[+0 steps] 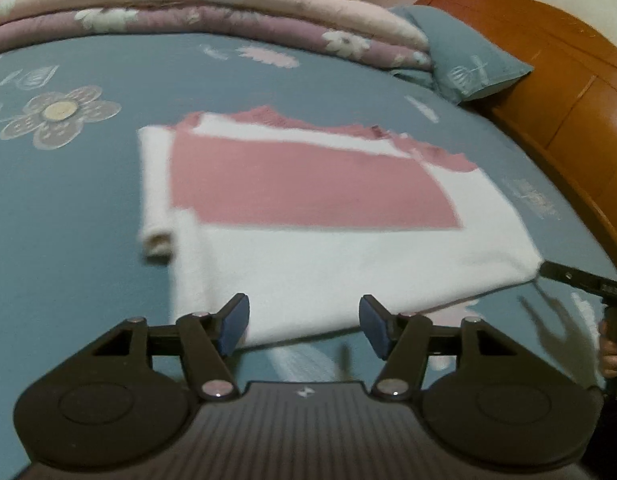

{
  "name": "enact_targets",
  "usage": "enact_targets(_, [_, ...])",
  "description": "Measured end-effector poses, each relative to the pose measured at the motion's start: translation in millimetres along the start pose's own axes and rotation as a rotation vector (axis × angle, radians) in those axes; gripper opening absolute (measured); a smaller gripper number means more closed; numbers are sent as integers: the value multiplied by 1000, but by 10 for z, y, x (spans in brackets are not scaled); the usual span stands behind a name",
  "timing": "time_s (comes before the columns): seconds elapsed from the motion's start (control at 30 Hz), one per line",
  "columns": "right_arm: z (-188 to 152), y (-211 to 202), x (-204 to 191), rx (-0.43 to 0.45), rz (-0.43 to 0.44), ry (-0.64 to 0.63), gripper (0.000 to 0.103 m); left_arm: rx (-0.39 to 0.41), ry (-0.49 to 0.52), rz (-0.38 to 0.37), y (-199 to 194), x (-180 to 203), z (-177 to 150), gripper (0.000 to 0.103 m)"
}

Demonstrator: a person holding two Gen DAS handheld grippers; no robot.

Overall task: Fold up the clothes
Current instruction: 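Move both open grippers over the folded sweater toward its side edge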

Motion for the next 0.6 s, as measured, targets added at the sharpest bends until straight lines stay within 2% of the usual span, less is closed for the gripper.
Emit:
enact_targets(0.07, [64,43,36,12,4,25,64,-15,20,-13,57,163,61,61])
enact_targets(0.17, [21,153,165,-23,21,79,64,-36,73,-7,134,450,181,61])
enact_targets(0.23, [-41,126,210,-20,49,60,64,-45,101,-18,177,642,293,61])
enact_targets(0.3, [-63,46,221,6,72,49,64,-42,117,-60,238,846,410,61])
enact_targets(0.4, [-45,-97,314,82,104,85,71,-29,151,-135,367,1173,531,62])
enact_targets(0.53, [-15,-178,517,105,147,161,71,-16,214,-229,712,1579,534,62])
enact_targets(0.6, [-14,-209,576,117,157,182,71,-7,219,-241,849,1664,500,62])
Point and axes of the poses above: each gripper's, at about its wrist camera, not at the fingertips, and y roughly the way its jaws point, x to its right, z to its top, the point moved 4 cm from there along y, roughly the way its jaws point, and after that the axes turned 15 degrees about -x, right-handed, at the moved point
